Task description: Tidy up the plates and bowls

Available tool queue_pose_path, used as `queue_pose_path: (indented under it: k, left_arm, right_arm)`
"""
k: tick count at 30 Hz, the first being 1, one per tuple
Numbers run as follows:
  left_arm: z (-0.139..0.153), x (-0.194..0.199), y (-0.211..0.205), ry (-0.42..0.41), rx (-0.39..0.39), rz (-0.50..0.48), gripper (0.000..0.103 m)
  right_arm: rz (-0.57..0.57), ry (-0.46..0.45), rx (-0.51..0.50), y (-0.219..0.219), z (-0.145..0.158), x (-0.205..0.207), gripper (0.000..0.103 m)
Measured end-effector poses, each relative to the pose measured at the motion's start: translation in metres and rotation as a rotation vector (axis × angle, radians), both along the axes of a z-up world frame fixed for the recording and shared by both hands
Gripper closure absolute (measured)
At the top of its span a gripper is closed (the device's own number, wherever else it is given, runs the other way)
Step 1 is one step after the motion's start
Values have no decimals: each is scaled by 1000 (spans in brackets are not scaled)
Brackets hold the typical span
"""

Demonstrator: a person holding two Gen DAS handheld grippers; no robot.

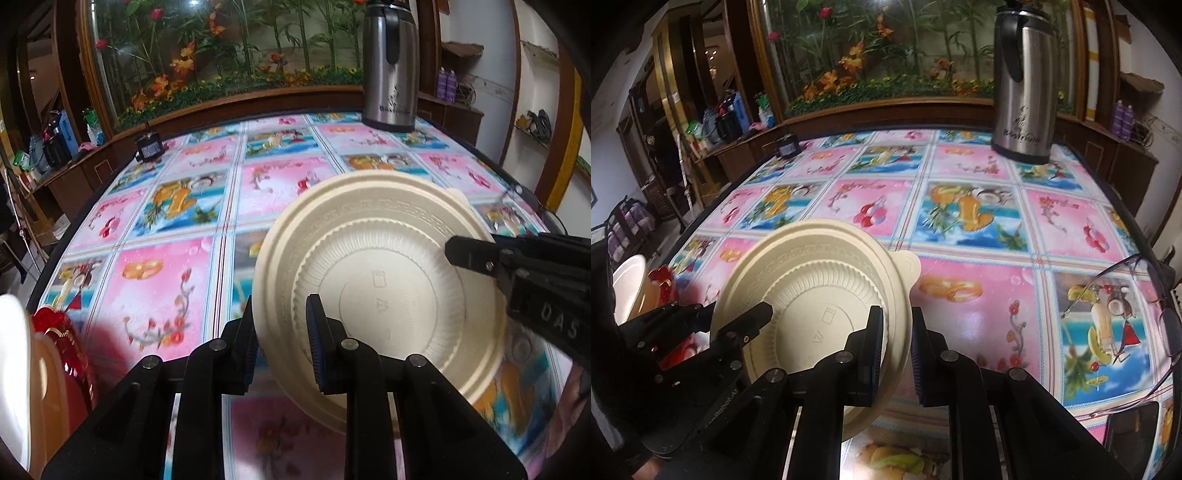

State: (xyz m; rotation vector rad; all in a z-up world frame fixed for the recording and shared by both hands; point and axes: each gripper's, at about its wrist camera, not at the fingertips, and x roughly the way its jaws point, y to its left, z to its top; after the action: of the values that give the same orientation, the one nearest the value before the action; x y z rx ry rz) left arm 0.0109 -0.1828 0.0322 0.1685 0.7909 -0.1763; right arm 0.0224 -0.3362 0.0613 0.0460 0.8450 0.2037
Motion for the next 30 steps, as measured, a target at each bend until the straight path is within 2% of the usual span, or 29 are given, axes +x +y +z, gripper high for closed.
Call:
queue_pose_path:
  k: [2, 4, 7, 9, 11, 18, 23, 25, 26, 27, 30]
  left_arm:
    - [-2, -7, 7, 51, -32, -8, 83]
    - [-7, -14, 13, 89, -38, -13, 83]
    - [-13, -21, 18, 102, -40, -13, 83]
    - [-13, -22, 21, 110, -59, -14, 83]
    - [-9, -26, 24, 97, -73, -11, 80]
    - [-8, -36, 31, 93, -75, -28, 80]
    - [-15, -37, 35, 112, -94, -30, 80]
    - [-13, -40, 36, 102, -98, -34, 80]
    - [-12, -41, 36, 94, -97, -36, 80]
    - [-10, -43, 35, 86, -93, -36, 81]
    - [-5, -47, 33, 66, -86, -40, 81]
  right_arm:
    - [1, 18, 57, -4, 0, -6, 85]
    - [28, 24, 73, -1, 2, -17, 85]
    - [37, 24, 80, 6, 0, -30, 85]
    - [46, 45, 109, 7, -4, -33, 75]
    - [39, 41, 104, 6, -4, -39, 71]
    - [14, 39, 133, -8, 2, -64, 70]
    - [30, 87, 219, -10, -10, -67, 70]
    - [33, 97, 241, -8, -13, -67, 72]
    - [34, 100, 252, -7, -15, -68, 82]
    - [38, 99, 269, -7, -15, -69, 86]
    - [22, 80, 258, -5, -12, -75, 88]
